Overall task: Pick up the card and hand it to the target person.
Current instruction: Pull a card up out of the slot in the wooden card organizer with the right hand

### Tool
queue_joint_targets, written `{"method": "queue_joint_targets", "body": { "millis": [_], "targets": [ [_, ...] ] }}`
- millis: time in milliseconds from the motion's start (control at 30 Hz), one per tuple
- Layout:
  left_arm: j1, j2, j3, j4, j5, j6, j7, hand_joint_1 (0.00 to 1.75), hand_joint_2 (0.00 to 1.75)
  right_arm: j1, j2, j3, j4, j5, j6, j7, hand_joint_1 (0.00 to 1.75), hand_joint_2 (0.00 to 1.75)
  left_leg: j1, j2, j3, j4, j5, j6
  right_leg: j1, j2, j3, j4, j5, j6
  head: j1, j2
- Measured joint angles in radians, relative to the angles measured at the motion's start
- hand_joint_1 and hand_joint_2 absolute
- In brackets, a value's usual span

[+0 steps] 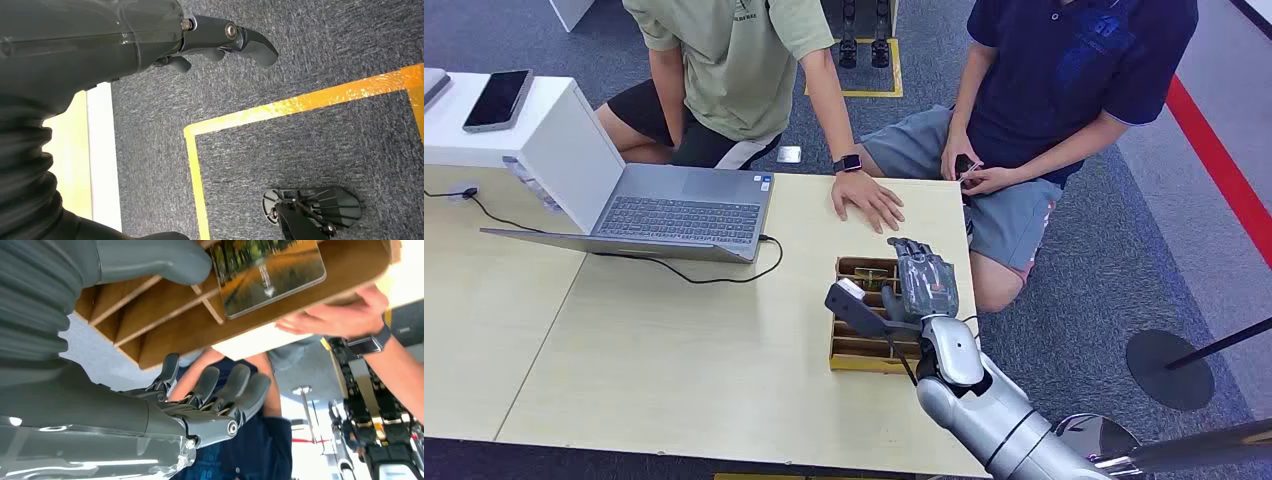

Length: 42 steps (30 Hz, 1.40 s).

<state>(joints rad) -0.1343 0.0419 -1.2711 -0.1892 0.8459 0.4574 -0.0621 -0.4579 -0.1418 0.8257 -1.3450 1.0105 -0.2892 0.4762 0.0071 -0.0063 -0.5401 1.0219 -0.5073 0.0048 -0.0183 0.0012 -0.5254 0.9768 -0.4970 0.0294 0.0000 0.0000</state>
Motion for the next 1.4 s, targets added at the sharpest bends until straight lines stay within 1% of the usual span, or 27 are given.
{"method": "queue_joint_targets", "body": {
  "millis": [233,433,567,733,767,833,867,900,967,1100,1400],
  "targets": [
    [0.001,-0.001,0.007,0.0,0.006,0.001,-0.003,0.0,1.75,0.024,-0.001,-0.001,-0.039,0.014,0.005,0.004,0.55,1.75,0.0,-0.001,0.0,0.0,0.0,0.0,0.0,-0.001,0.001,0.0,0.0,0.0,0.0,0.0],
    [0.004,0.0,0.01,0.001,0.01,0.004,-0.003,0.0,1.75,0.036,-0.002,-0.003,-0.059,0.022,0.018,0.009,0.6,1.75,0.001,0.0,0.0,-0.001,0.002,0.0,0.001,0.0,0.001,-0.002,0.002,-0.001,0.0,0.0],
    [0.006,0.001,0.012,0.001,0.011,0.006,-0.003,0.0,1.75,0.045,0.001,-0.002,-0.054,0.017,0.023,0.009,0.53,1.75,0.001,0.0,0.0,-0.001,0.001,0.0,0.001,0.0,0.001,-0.002,0.002,-0.001,0.0,0.0],
    [0.006,0.001,0.009,0.0,0.009,0.005,-0.001,0.0,1.75,0.049,0.01,-0.003,-0.025,0.004,0.028,0.005,0.64,1.75,0.001,0.0,0.001,-0.002,0.001,0.0,0.001,0.0,0.002,-0.002,0.001,-0.001,0.0,0.0],
    [0.005,0.001,0.009,0.0,0.009,0.005,-0.001,0.0,1.75,0.049,0.012,-0.003,-0.018,0.0,0.028,0.002,0.7,1.75,0.001,0.0,0.001,-0.001,0.001,0.0,0.001,0.0,0.001,-0.002,0.001,-0.001,0.0,0.0],
    [0.003,0.0,0.008,0.0,0.009,0.005,0.0,0.0,1.75,0.048,0.017,-0.003,-0.004,-0.008,0.027,-0.003,0.92,1.75,0.0,0.0,0.001,-0.001,0.0,0.0,0.0,0.0,0.001,-0.001,0.0,0.0,0.0,0.0],
    [0.002,0.0,0.008,0.0,0.008,0.004,0.0,0.0,1.75,0.046,0.021,-0.001,0.006,-0.012,0.027,-0.007,0.96,1.75,0.0,0.0,0.001,-0.001,0.001,0.0,0.0,0.0,0.001,-0.001,0.001,0.0,0.0,0.0],
    [0.002,0.0,0.007,0.0,0.008,0.004,0.0,0.0,1.75,0.044,0.024,0.001,0.016,-0.016,0.027,-0.011,0.96,1.75,0.0,-0.001,0.001,-0.001,0.0,0.0,0.0,0.0,0.001,-0.001,0.0,0.0,0.0,0.0],
    [0.0,0.0,0.007,0.0,0.007,0.004,0.001,0.0,1.75,0.04,0.032,0.006,0.037,-0.023,0.03,-0.019,0.86,1.75,0.0,0.0,0.001,-0.001,0.001,0.0,0.0,0.0,0.001,-0.001,0.001,0.0,0.0,0.0],
    [-0.001,0.001,0.006,0.0,0.006,0.004,0.002,0.0,1.75,0.037,0.038,0.012,0.054,-0.028,0.028,-0.025,0.91,1.75,0.0,0.0,0.001,-0.001,0.001,0.0,0.0,0.001,0.001,-0.001,0.001,0.0,0.0,0.0],
    [-0.001,0.001,0.005,0.0,0.006,0.004,0.002,0.0,1.75,0.035,0.041,0.014,0.062,-0.032,0.025,-0.03,0.89,1.75,-0.001,0.0,0.001,-0.001,0.0,0.0,-0.001,0.0,0.001,0.0,0.0,0.001,0.0,0.0]
  ]
}}
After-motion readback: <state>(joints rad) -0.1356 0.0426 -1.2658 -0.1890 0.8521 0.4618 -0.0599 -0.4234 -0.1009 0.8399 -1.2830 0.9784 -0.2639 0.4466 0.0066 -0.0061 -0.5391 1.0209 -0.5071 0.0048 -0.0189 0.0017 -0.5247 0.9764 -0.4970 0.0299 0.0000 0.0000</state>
